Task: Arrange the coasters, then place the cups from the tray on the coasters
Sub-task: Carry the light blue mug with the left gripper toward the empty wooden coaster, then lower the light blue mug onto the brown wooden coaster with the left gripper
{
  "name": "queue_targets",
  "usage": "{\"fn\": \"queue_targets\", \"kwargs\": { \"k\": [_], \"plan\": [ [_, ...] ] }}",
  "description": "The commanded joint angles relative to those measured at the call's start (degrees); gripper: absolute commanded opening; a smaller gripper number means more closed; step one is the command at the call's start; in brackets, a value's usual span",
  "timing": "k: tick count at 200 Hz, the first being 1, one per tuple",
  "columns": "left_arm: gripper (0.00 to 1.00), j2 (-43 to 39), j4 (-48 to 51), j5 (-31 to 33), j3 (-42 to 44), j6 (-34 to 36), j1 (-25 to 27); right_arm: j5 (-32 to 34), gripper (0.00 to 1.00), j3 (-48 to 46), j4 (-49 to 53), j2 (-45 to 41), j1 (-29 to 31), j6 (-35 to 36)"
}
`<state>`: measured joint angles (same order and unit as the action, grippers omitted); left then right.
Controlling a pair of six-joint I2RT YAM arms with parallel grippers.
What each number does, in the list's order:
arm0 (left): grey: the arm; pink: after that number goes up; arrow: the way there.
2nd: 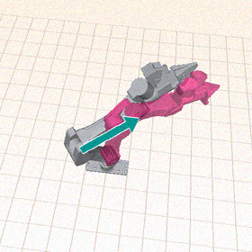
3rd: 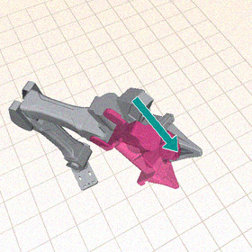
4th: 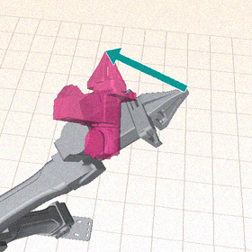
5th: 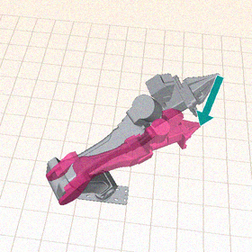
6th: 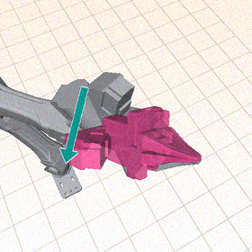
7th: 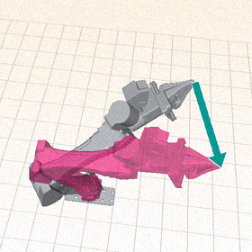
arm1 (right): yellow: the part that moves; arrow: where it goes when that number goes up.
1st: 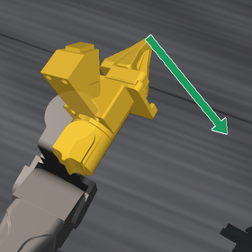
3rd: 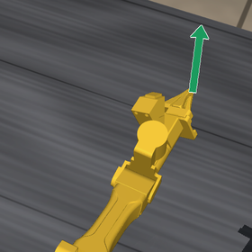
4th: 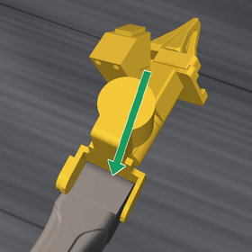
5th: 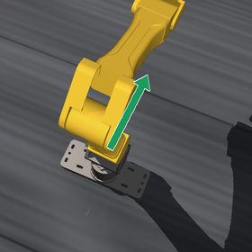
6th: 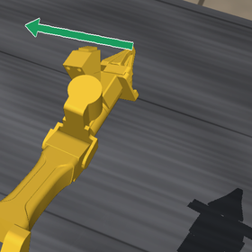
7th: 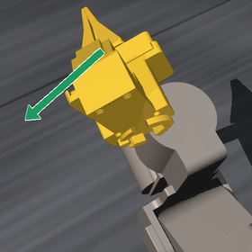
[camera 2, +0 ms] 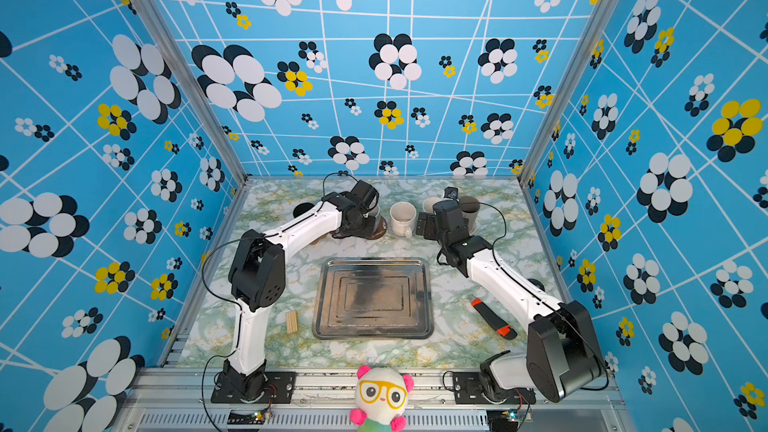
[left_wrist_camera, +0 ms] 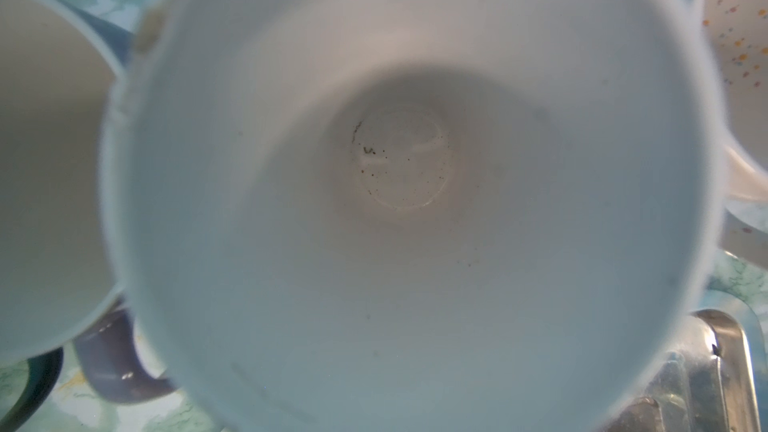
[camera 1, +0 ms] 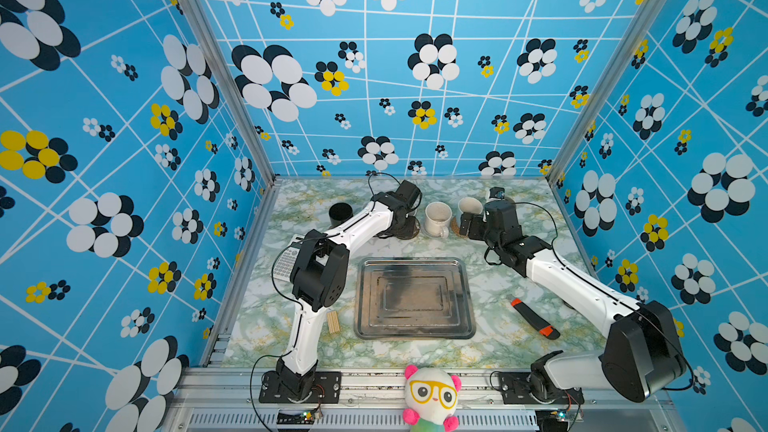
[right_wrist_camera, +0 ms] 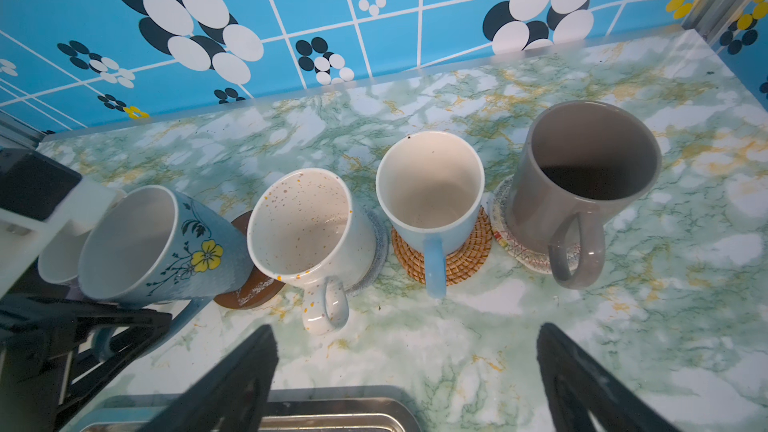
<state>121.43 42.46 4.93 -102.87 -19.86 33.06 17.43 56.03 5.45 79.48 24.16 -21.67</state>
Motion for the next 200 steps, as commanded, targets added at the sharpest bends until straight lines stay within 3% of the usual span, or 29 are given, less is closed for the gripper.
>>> {"fn": "queue_targets", "kwargs": {
  "k": [1,200],
  "plan": [
    [0.00,0.9,-0.7,-0.5,-2.7,0.5,-0.5,-0.3,0.99,1.6,0.7,0.3,-0.7,0.8],
    [0.00,2.9,0.4,-0.9,-3.6,-0.3,-0.6,-0.9,0.99,1.5,1.0,0.1,-1.0,0.7]
  ]
}}
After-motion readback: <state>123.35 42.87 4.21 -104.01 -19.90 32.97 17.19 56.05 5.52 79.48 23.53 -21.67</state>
